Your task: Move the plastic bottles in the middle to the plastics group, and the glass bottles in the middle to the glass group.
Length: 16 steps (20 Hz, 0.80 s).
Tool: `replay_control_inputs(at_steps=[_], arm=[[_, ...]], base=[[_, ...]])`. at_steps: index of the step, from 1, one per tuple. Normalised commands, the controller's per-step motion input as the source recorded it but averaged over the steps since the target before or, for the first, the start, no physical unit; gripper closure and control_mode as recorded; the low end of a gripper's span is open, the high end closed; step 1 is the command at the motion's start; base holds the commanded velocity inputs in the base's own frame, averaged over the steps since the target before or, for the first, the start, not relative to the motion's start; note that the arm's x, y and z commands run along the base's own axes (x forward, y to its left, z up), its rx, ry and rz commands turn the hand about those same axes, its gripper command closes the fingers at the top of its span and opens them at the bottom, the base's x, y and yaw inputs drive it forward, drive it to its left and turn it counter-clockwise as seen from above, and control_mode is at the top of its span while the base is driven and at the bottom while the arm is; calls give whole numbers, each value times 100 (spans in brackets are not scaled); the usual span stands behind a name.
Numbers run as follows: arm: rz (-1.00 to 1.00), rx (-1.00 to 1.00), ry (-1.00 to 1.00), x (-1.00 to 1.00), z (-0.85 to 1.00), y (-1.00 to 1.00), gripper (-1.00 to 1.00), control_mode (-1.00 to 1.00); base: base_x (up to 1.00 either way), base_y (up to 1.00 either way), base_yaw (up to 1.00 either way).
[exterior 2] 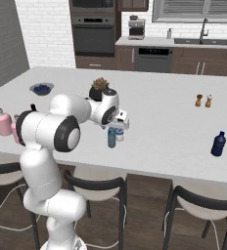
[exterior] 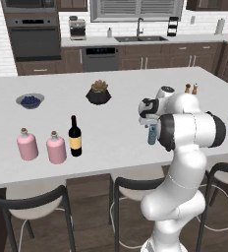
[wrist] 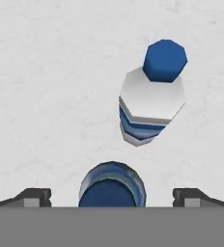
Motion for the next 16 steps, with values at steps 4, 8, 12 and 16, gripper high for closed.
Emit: replay_control_inputs(at_steps=[4,8,12,16], arm=[[0,0,-11,0,-36,2,-100,-100],[0,0,-14,0,-26,0,-100,-100],[0,0,-1,0,0,0,-100,-100],[0,0,0,0,0,0,100,-100]], base=[[0,0,0],[0,0,0],[0,0,0],[0,0,0]])
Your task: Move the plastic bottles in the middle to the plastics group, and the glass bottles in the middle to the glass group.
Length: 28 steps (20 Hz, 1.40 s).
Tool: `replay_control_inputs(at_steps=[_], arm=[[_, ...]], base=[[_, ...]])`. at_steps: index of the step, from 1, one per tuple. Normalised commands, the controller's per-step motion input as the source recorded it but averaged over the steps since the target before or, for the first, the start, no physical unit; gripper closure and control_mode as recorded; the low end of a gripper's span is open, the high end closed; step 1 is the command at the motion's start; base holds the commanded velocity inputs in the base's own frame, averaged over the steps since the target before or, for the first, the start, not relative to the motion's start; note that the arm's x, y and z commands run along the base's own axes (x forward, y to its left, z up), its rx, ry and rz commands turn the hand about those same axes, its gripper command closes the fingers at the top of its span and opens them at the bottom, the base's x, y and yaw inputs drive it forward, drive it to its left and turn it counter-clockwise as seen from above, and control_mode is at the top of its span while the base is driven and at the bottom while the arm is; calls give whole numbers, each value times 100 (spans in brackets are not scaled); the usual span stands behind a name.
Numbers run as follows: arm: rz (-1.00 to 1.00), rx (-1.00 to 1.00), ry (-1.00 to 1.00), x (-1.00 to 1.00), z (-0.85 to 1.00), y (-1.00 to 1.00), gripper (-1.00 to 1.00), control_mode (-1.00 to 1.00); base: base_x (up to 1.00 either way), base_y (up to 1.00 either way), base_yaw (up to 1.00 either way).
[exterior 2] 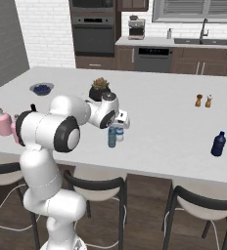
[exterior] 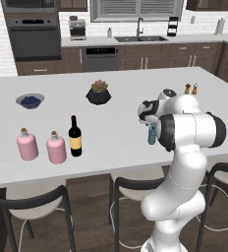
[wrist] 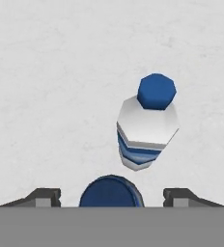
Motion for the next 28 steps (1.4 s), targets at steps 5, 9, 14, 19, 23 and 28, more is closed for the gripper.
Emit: replay_control_inputs(at_steps=[5,9,14,19,23,28], arm=[[0,0,0,0,0,0,100,-100],[0,0,0,-9,1,0,100,-100],[0,0,-4,-62,31,-23,100,-100],[-5,1,-5,-75,40,-66,100,-100],[-11,0,0,-36,14,-97,100,-100],[-14,0,0,-12,0,-100,100,-100]], base=[[0,0,0],[0,0,0],[0,0,0],[0,0,0],[0,0,0],[0,0,0]])
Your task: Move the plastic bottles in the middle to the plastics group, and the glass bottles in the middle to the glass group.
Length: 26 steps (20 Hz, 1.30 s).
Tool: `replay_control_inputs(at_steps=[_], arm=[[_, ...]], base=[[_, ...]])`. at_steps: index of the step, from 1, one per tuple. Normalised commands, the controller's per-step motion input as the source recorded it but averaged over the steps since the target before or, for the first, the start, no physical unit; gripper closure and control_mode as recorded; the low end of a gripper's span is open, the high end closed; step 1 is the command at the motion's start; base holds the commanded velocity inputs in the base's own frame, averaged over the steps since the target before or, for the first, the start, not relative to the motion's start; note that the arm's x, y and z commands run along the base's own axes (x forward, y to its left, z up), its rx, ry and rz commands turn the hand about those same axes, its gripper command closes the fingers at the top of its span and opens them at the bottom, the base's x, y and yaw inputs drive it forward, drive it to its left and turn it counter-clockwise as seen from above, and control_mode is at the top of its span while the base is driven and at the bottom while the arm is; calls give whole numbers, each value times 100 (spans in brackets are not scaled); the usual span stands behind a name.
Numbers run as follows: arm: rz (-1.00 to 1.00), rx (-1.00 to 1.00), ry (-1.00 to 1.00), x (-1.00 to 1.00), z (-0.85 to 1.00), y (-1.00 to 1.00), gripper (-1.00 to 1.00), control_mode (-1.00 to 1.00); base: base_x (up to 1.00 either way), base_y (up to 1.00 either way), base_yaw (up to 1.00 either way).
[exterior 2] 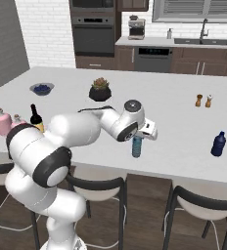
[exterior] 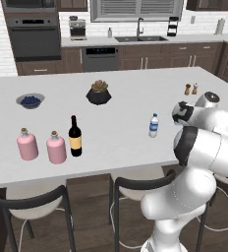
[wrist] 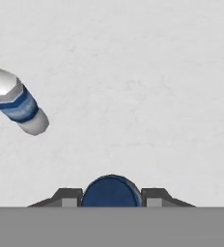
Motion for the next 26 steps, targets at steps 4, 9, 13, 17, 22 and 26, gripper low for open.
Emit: replay_control_inputs(at_steps=[4,9,13,17,22,26], arm=[[-12,0,0,-1,9,-91,100,-100],[-11,0,0,0,21,-72,100,-100],[-14,0,0,-2,7,-76,100,-100],[-14,0,-2,0,-6,-69,100,-100],[-13,0,-12,0,-13,-67,100,-100],[-13,0,-16,0,-3,-76,100,-100]], base=[[0,0,0],[0,0,0],[0,0,0],[0,0,0],[0,0,0],[0,0,0]])
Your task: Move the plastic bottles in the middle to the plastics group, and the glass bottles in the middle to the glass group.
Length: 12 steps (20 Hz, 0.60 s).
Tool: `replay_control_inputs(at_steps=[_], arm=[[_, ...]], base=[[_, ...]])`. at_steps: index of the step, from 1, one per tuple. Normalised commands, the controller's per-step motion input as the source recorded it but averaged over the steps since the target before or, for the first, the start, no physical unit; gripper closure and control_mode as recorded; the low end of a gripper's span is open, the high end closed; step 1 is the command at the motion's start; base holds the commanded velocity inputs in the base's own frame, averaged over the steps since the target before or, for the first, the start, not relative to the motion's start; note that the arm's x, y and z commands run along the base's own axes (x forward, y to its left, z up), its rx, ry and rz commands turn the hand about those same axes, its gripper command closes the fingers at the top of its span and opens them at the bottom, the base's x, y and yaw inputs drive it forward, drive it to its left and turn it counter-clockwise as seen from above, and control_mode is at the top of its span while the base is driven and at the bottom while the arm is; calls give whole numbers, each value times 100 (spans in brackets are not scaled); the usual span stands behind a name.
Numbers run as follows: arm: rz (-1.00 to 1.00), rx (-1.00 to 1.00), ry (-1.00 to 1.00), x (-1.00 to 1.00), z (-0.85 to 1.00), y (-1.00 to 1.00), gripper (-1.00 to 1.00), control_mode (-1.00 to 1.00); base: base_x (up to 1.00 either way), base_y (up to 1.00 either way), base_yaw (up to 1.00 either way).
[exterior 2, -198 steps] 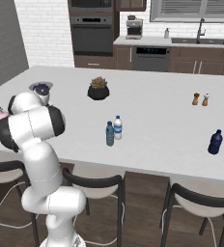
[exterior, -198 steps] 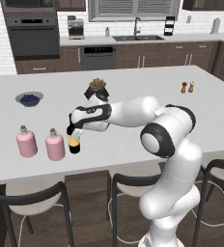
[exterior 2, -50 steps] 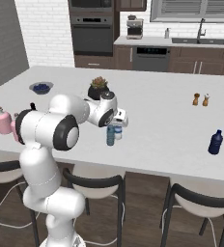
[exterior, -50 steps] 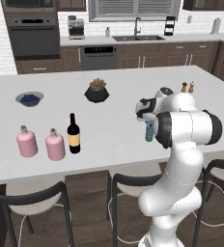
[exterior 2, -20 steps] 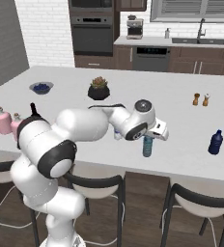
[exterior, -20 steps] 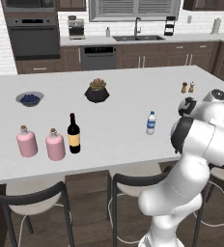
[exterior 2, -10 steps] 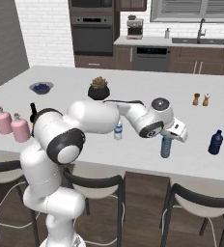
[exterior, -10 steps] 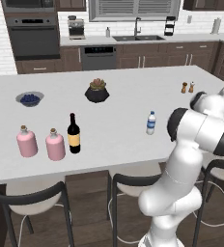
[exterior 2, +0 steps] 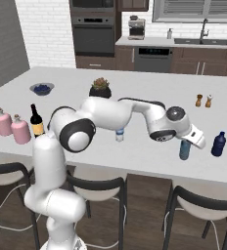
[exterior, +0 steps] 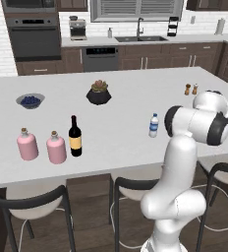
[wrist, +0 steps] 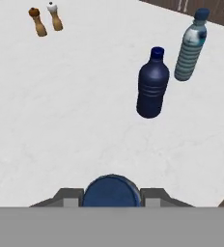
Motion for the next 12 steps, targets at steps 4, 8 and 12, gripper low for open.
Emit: replay_control_inputs(at_steps=[4,8,12], arm=[[-14,0,-11,0,0,-78,100,-100],[-12,0,-1,3,0,-58,100,-100],[-3,0,3,0,4,-11,100,-100]], base=[[0,0,0],[0,0,0],[0,0,0]])
